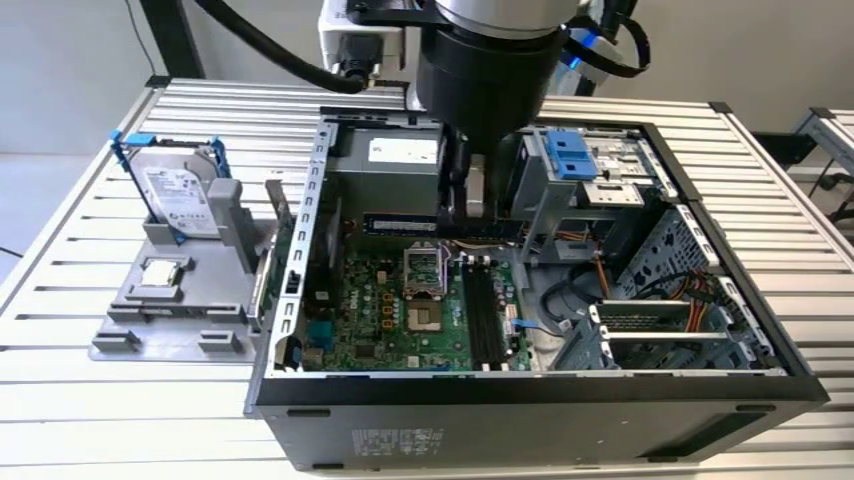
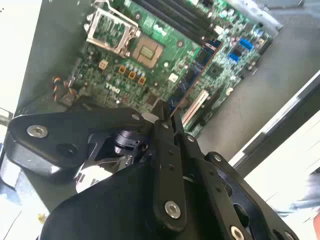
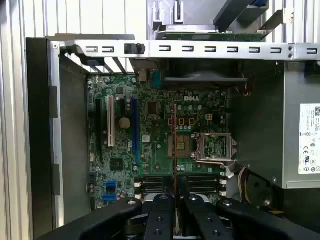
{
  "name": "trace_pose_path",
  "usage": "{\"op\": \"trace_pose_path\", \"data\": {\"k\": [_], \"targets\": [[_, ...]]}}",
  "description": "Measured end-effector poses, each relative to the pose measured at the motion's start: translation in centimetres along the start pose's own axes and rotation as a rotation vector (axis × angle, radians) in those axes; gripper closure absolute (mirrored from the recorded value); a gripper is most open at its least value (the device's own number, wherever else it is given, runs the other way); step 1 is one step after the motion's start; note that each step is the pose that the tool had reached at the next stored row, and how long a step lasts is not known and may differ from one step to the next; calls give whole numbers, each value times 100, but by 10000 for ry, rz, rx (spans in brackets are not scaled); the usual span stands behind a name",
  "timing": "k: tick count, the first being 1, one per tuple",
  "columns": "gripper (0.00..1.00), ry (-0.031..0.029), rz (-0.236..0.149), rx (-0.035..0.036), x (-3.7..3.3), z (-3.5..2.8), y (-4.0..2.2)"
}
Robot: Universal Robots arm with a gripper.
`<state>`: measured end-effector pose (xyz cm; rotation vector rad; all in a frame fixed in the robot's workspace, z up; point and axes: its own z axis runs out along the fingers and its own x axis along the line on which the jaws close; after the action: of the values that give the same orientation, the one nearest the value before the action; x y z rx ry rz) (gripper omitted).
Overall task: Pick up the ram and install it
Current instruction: 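Pick up the ram and move it above insertion slot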
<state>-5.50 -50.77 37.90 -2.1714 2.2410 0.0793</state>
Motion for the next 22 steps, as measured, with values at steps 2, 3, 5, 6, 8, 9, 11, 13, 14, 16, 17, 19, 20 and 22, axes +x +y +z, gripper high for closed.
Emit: {"op": "trace_pose_path", "data": {"k": [2,3,5,6,8,9,11,13,14,16,17,19,20,22], "targets": [[100,0,-1,0,-3,-1,-90],[100,0,-1,0,-5,-1,-138],[100,-1,0,0,-7,-2,-230],[100,0,0,0,-9,-2,-275],[100,0,-1,0,-11,-3,-365],[100,1,-1,0,-12,-4,-408],[100,0,0,0,-16,-5,-499],[100,1,-1,0,-19,-6,-591],[100,1,0,0,-21,-6,-636],[100,0,-1,0,-23,-6,-729],[100,0,0,0,-24,-7,-772],[100,0,-1,0,-27,-8,-863],[100,0,-1,0,-29,-8,-908],[100,5,2,-11,-31,-10,-974]]}}
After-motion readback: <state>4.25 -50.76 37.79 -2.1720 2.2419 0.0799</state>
